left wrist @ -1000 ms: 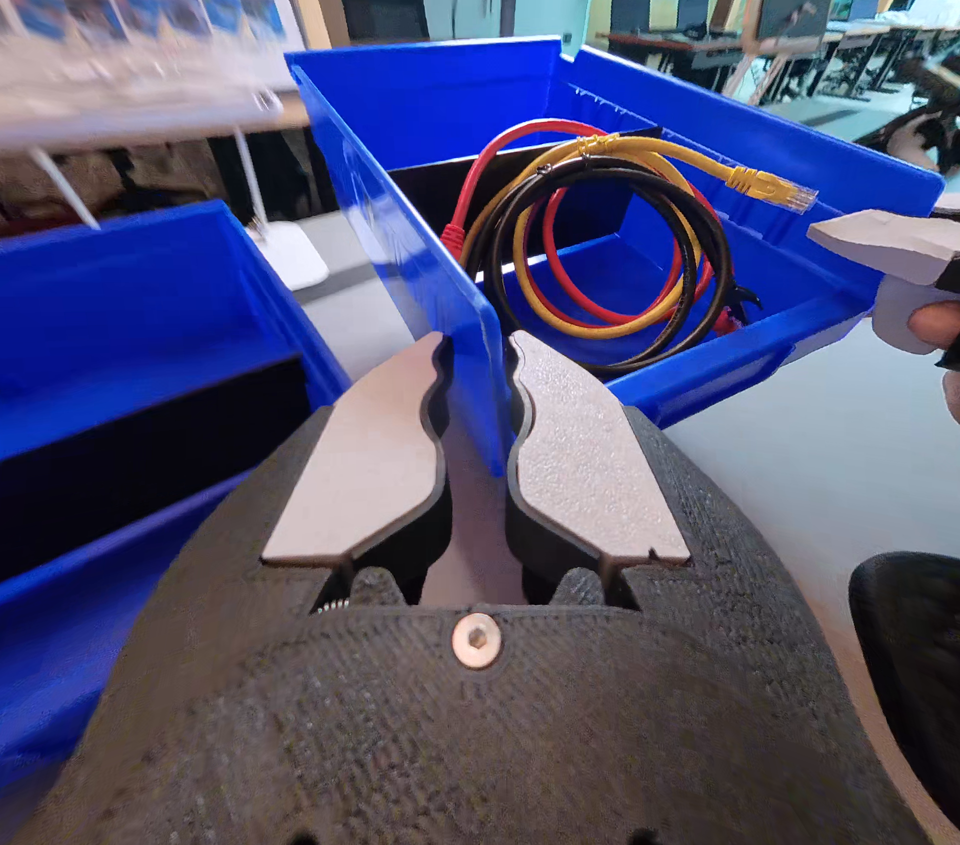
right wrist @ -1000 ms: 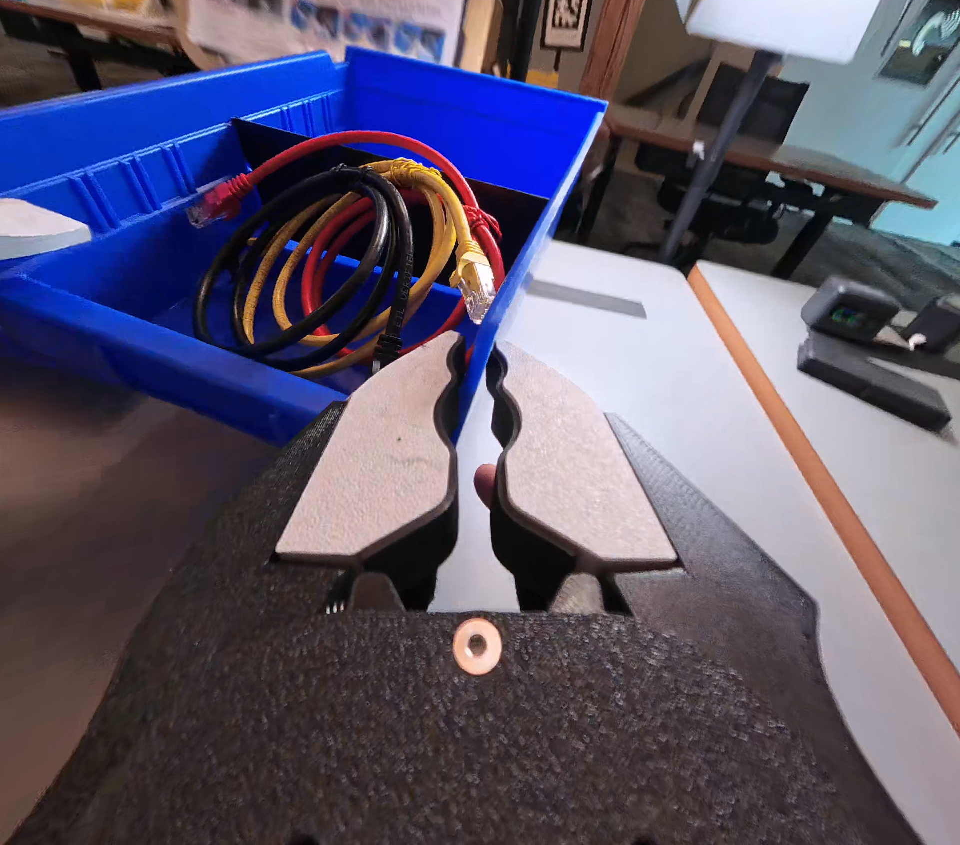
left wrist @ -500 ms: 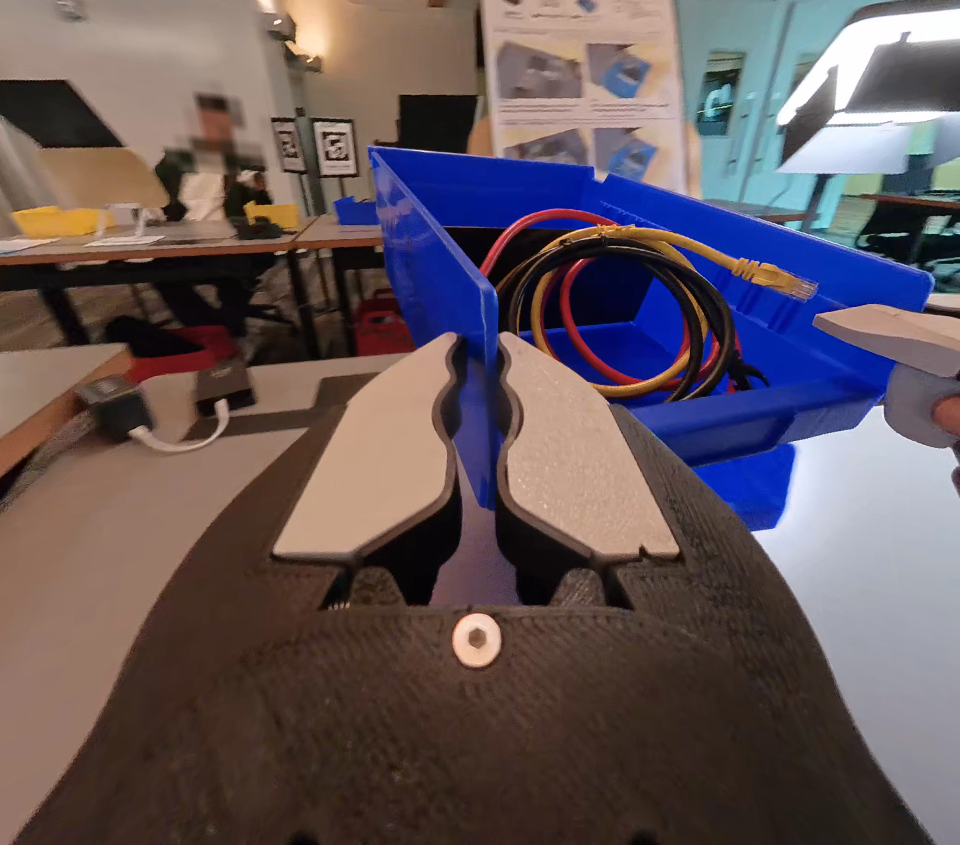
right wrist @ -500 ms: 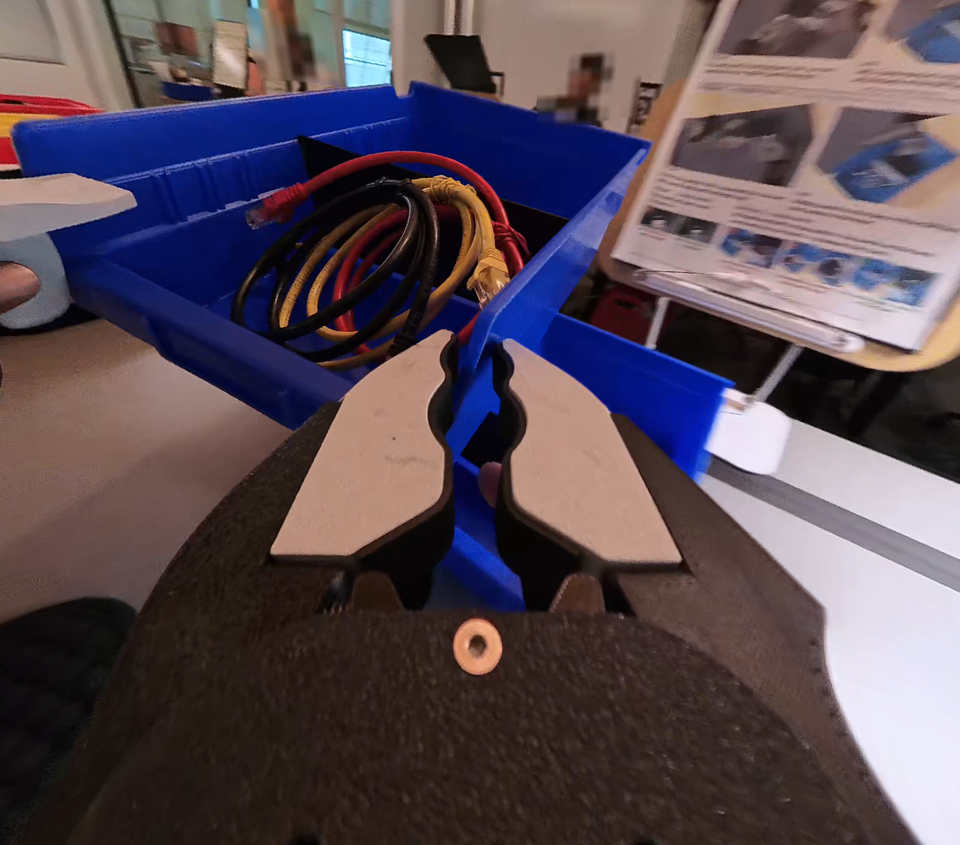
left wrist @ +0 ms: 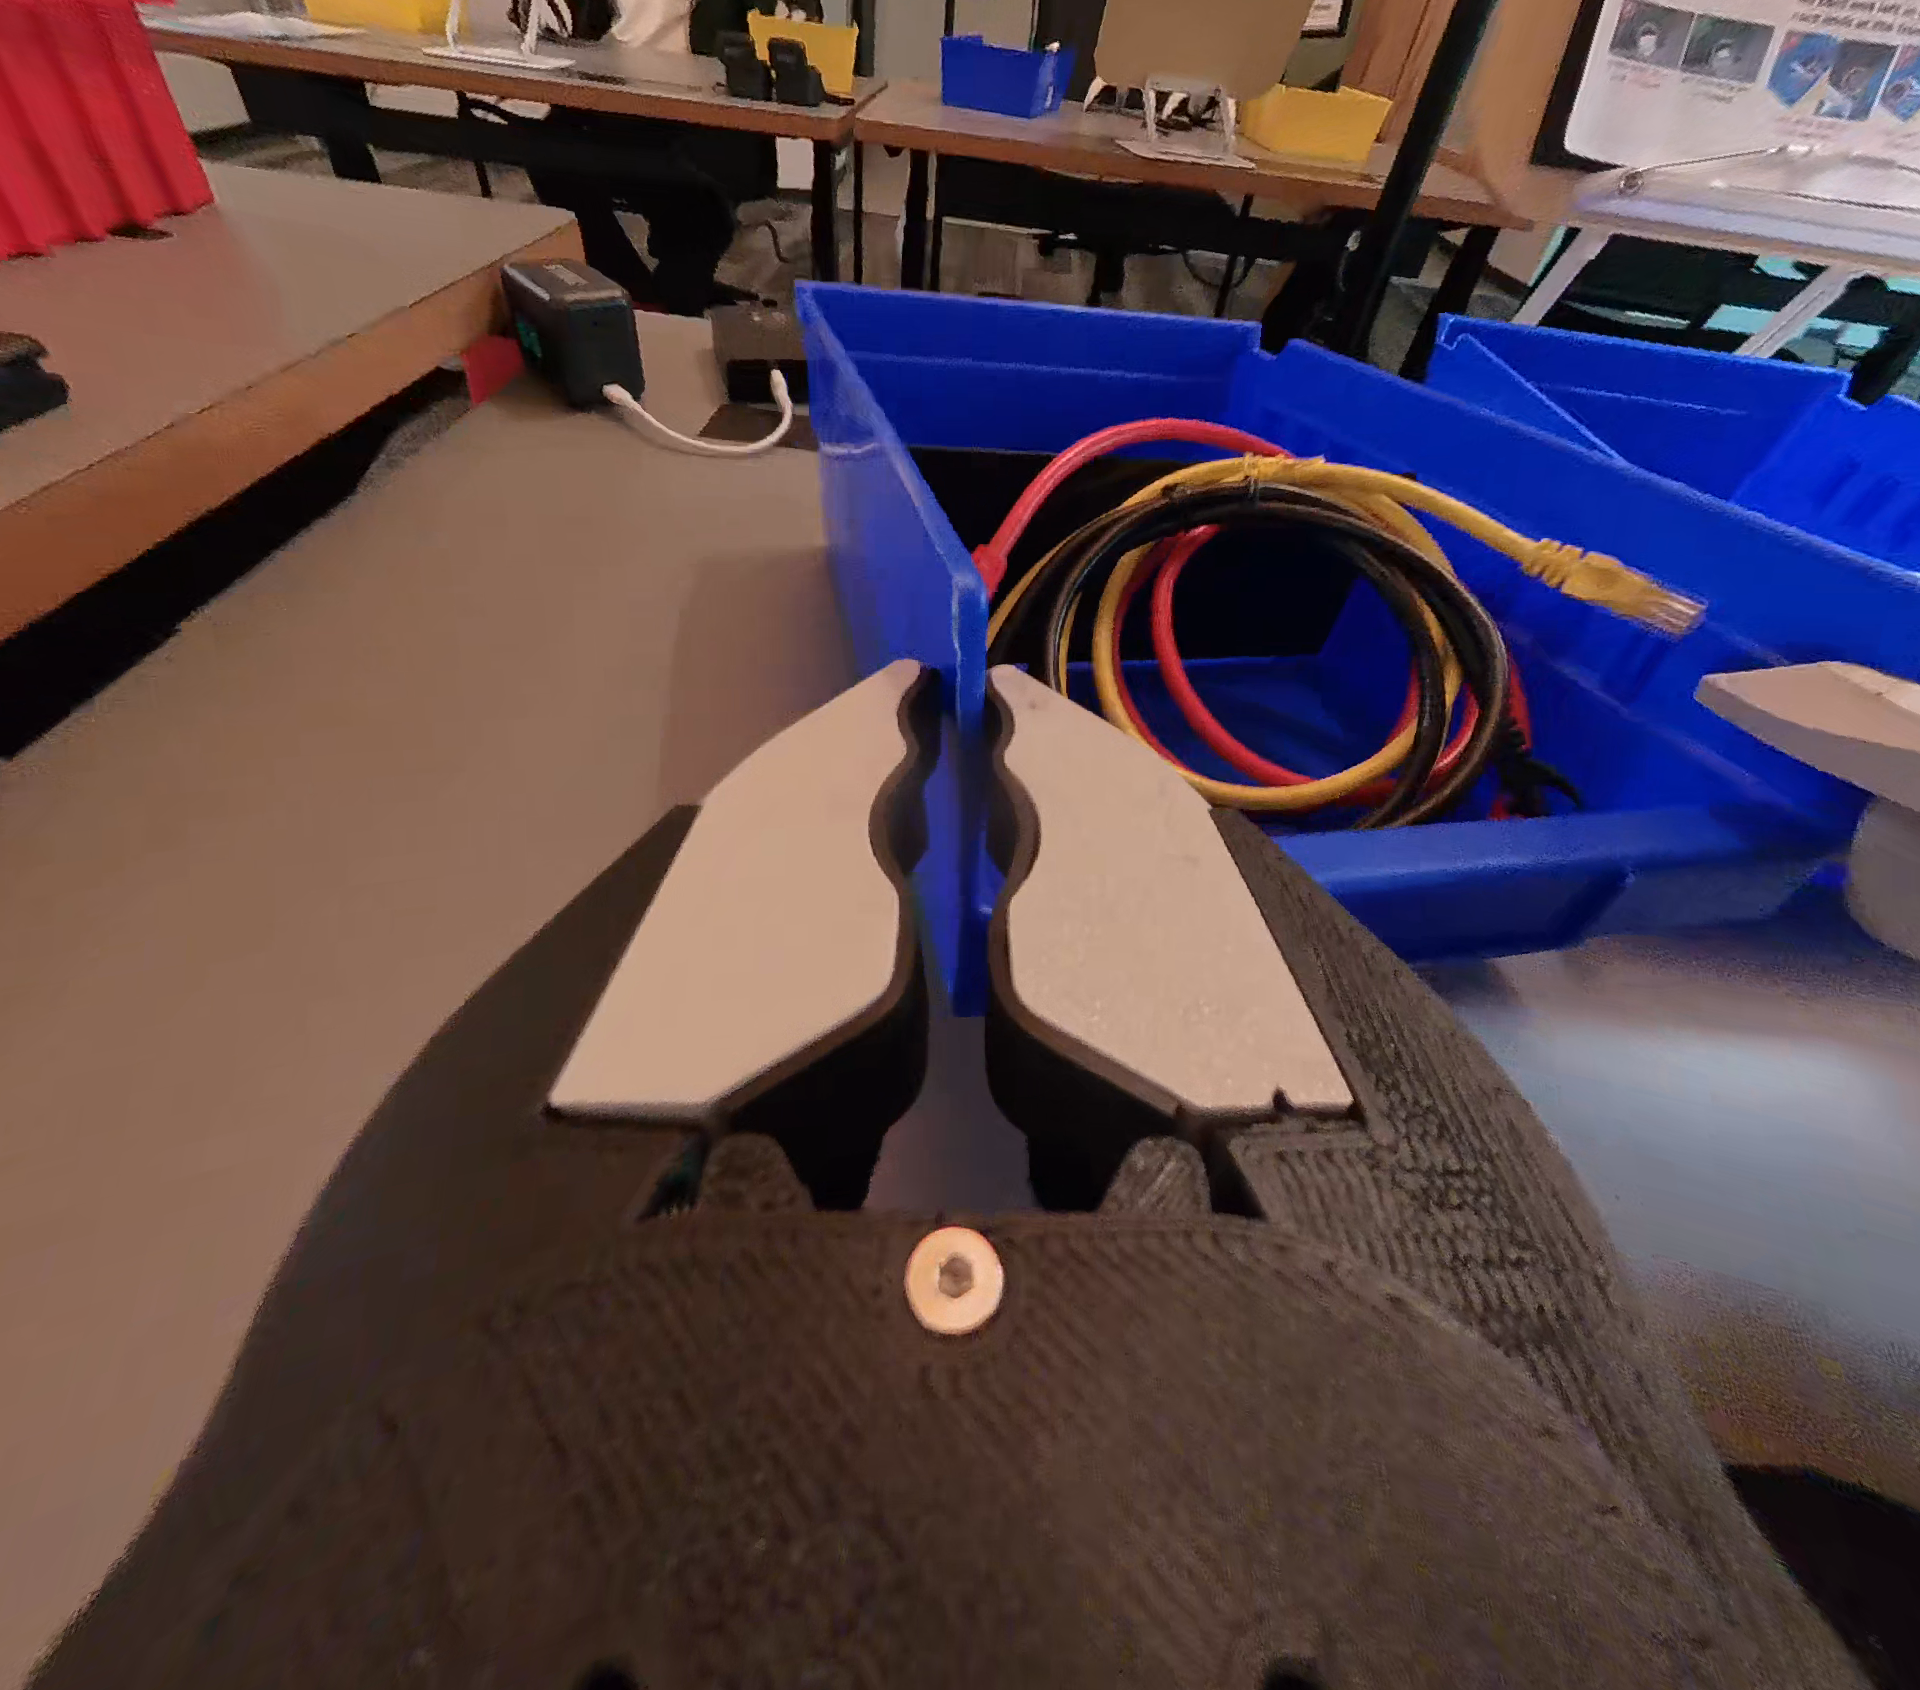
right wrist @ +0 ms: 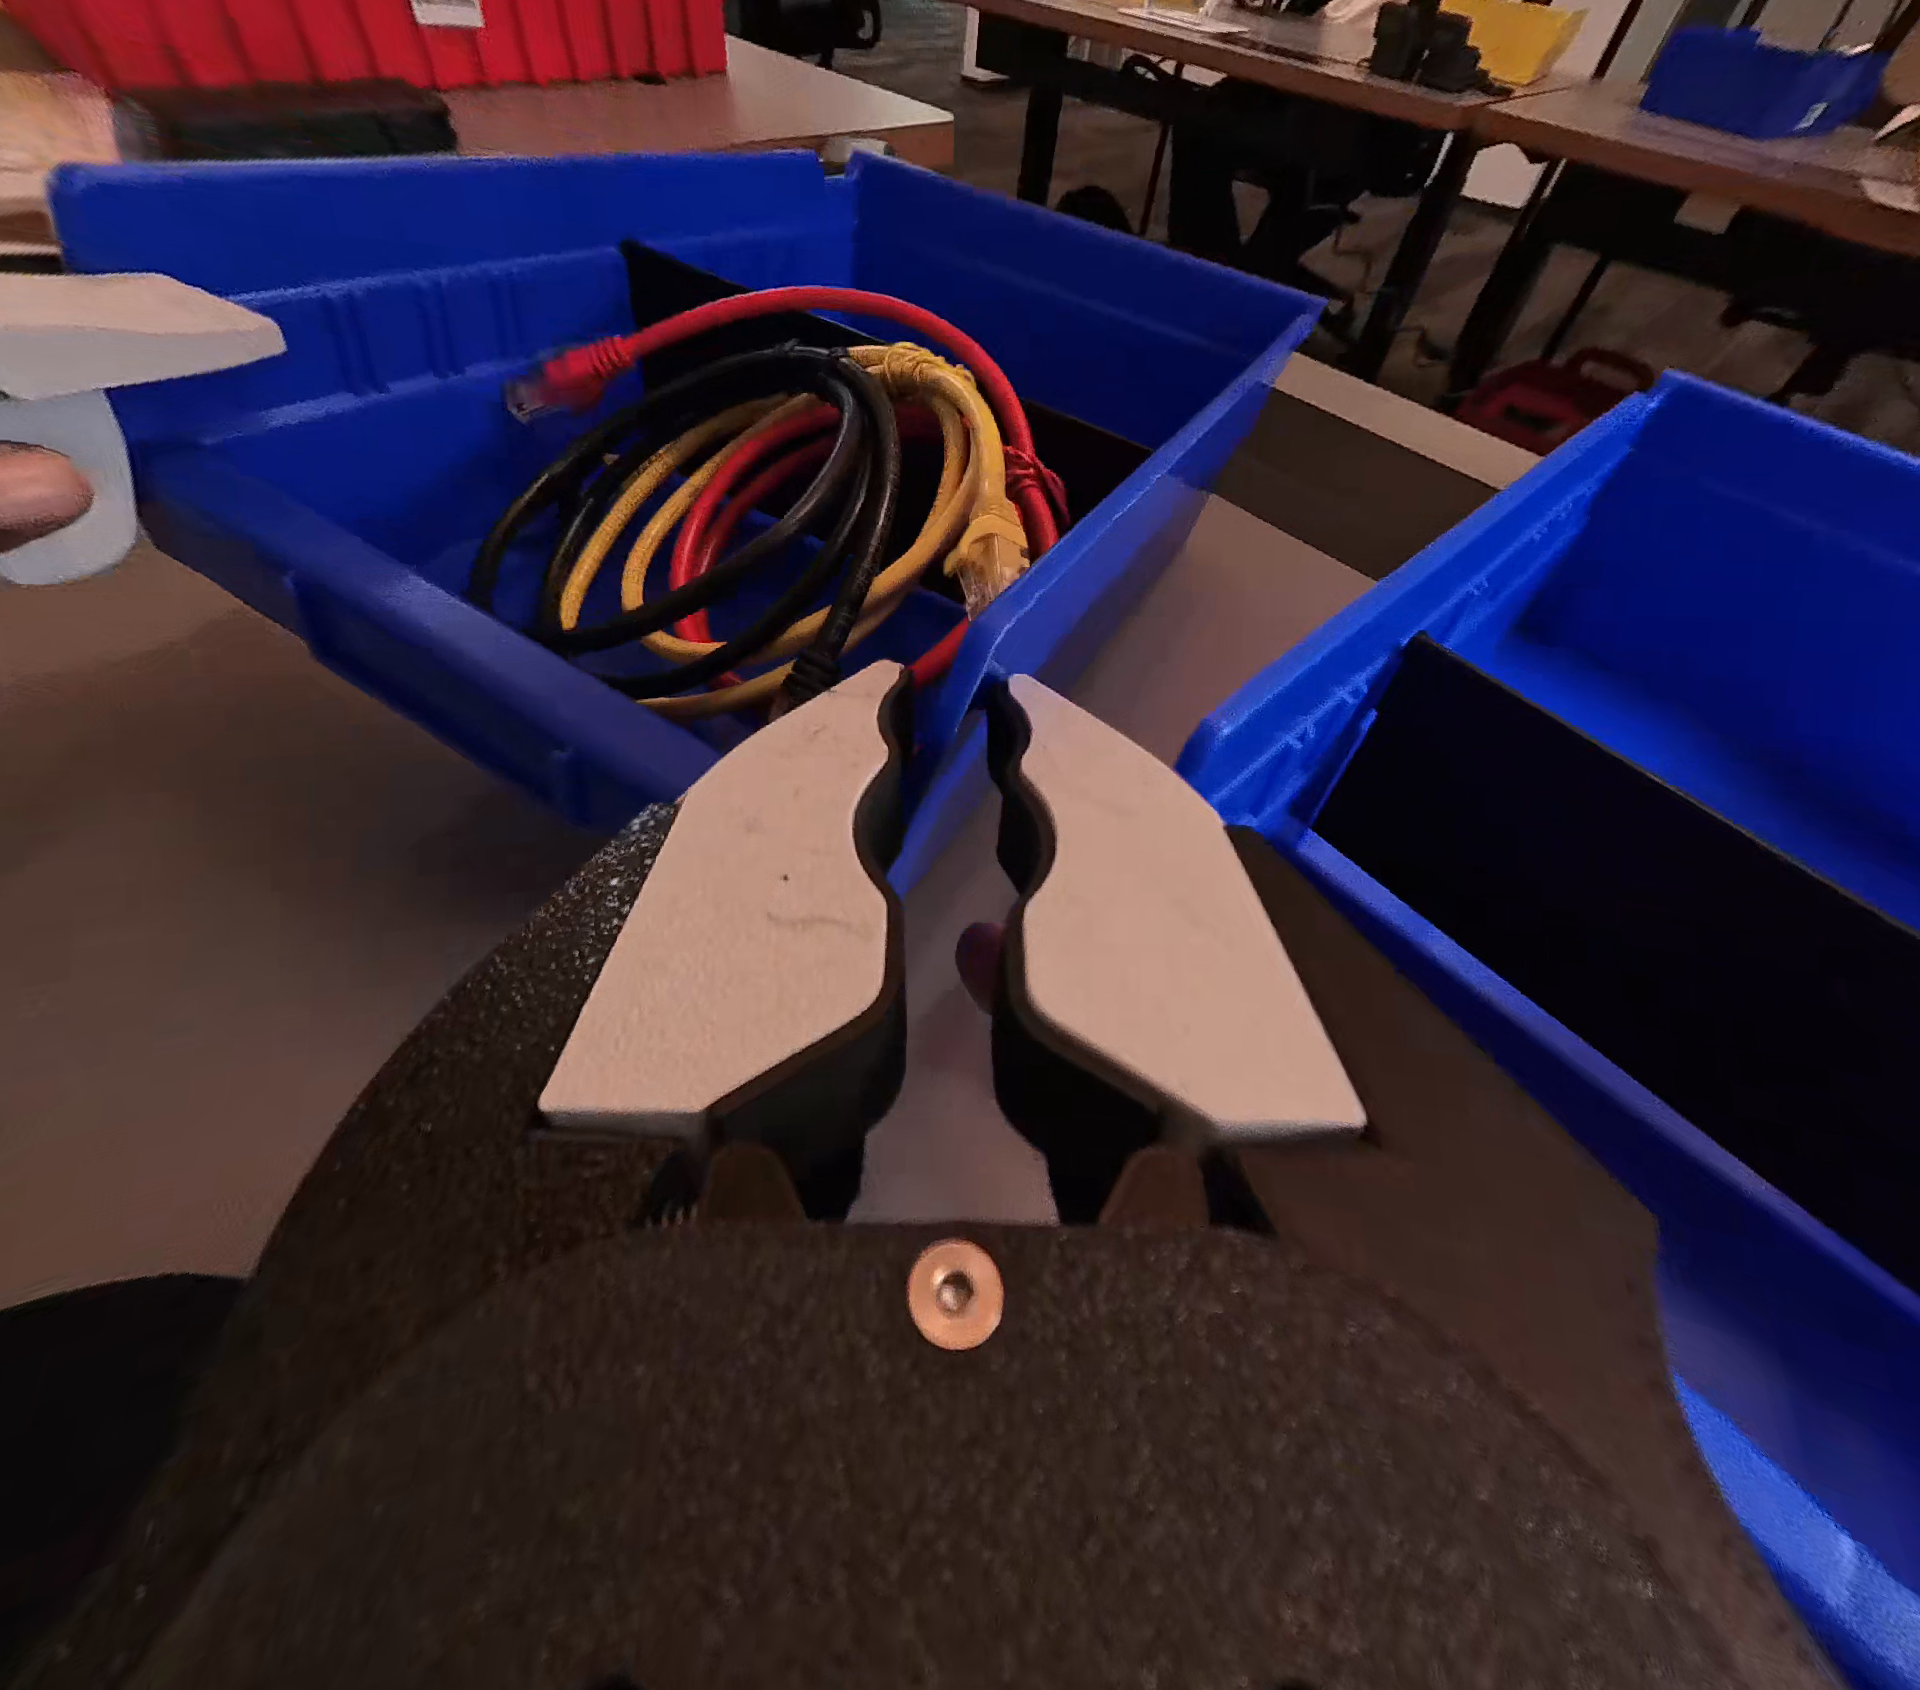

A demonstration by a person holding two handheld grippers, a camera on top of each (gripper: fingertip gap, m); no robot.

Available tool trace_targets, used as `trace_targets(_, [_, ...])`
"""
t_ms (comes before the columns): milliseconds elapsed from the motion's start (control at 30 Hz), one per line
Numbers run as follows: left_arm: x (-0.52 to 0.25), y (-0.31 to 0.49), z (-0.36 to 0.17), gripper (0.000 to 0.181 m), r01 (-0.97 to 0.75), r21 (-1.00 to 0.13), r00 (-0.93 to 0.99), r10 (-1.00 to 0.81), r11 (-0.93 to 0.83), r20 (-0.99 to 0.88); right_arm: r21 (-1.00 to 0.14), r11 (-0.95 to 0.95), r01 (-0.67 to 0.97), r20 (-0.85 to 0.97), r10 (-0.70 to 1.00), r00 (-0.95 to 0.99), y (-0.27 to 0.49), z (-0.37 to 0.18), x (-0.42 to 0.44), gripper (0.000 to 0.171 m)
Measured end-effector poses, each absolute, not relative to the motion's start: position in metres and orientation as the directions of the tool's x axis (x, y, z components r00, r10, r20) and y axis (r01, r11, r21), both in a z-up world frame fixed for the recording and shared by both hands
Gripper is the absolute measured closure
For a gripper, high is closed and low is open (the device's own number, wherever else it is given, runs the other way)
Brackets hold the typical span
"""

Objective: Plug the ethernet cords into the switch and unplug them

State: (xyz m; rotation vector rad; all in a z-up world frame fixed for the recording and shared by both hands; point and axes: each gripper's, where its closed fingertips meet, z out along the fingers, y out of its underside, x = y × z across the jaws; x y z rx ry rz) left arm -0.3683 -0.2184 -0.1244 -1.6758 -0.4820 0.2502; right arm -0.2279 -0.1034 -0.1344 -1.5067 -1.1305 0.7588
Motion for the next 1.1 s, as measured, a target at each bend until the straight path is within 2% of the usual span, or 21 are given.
trace_targets(133, [-0.355, -0.204, -0.137, 0.173, 0.168, -0.969, 0.921, 0.379, -0.18, 0.089, -0.96, -0.063, 0.274, 0.045, 0.928, 0.371, -0.088, -0.144, -0.216, 0.158])
trace_targets(167, [-0.351, -0.201, -0.143, 0.172, 0.149, -0.964, 0.929, 0.365, -0.218, 0.061, -0.95, -0.07, 0.306, 0.043, 0.937, 0.347, -0.088, -0.15, -0.214, 0.153])
trace_targets(233, [-0.342, -0.196, -0.155, 0.159, 0.139, -0.945, 0.952, 0.302, -0.296, 0.045, -0.923, -0.063, 0.38, 0.046, 0.961, 0.272, -0.095, -0.162, -0.206, 0.145])
trace_targets(300, [-0.334, -0.195, -0.153, 0.141, 0.133, -0.938, 0.971, 0.233, -0.319, 0.058, -0.939, -0.007, 0.344, 0.078, 0.97, 0.232, -0.099, -0.146, -0.188, 0.145])
trace_targets(367, [-0.335, -0.202, -0.131, 0.141, 0.019, -0.956, 0.972, 0.23, -0.292, -0.051, -0.937, 0.068, 0.343, 0.141, 0.971, 0.194, -0.095, -0.126, -0.167, 0.144])
trace_targets(433, [-0.329, -0.205, -0.11, 0.142, -0.143, -0.936, 0.961, 0.18, -0.322, -0.208, -0.883, 0.144, 0.447, 0.224, 0.966, 0.131, -0.083, -0.123, -0.147, 0.139])
trace_targets(533, [-0.291, -0.192, -0.108, 0.139, -0.291, -0.852, 0.954, -0.059, -0.435, -0.295, -0.692, 0.247, 0.678, 0.345, 0.939, 0.009, -0.056, -0.149, -0.124, 0.125])
trace_targets(633, [-0.254, -0.175, -0.138, 0.134, -0.464, -0.692, 0.885, -0.314, -0.553, -0.343, -0.502, 0.312, 0.807, 0.382, 0.917, -0.118, -0.039, -0.182, -0.116, 0.121])
trace_targets(767, [-0.241, -0.156, -0.194, 0.128, -0.615, -0.434, 0.788, -0.502, -0.658, -0.357, -0.356, 0.369, 0.859, 0.402, 0.89, -0.216, -0.032, -0.217, -0.124, 0.127])
trace_targets(800, [-0.243, -0.153, -0.205, 0.129, -0.64, -0.377, 0.767, -0.527, -0.67, -0.365, -0.329, 0.37, 0.869, 0.399, 0.888, -0.227, -0.031, -0.224, -0.124, 0.135])
trace_targets(900, [-0.247, -0.145, -0.223, 0.14, -0.676, -0.276, 0.732, -0.579, -0.683, -0.36, -0.339, 0.351, 0.873, 0.383, 0.899, -0.212, -0.029, -0.224, -0.118, 0.138])
trace_targets(1100, [-0.234, -0.134, -0.224, 0.145, -0.682, -0.274, 0.726, -0.584, -0.678, -0.362, -0.359, 0.314, 0.879, 0.4, 0.903, -0.159, -0.03, -0.222, -0.068, 0.139])
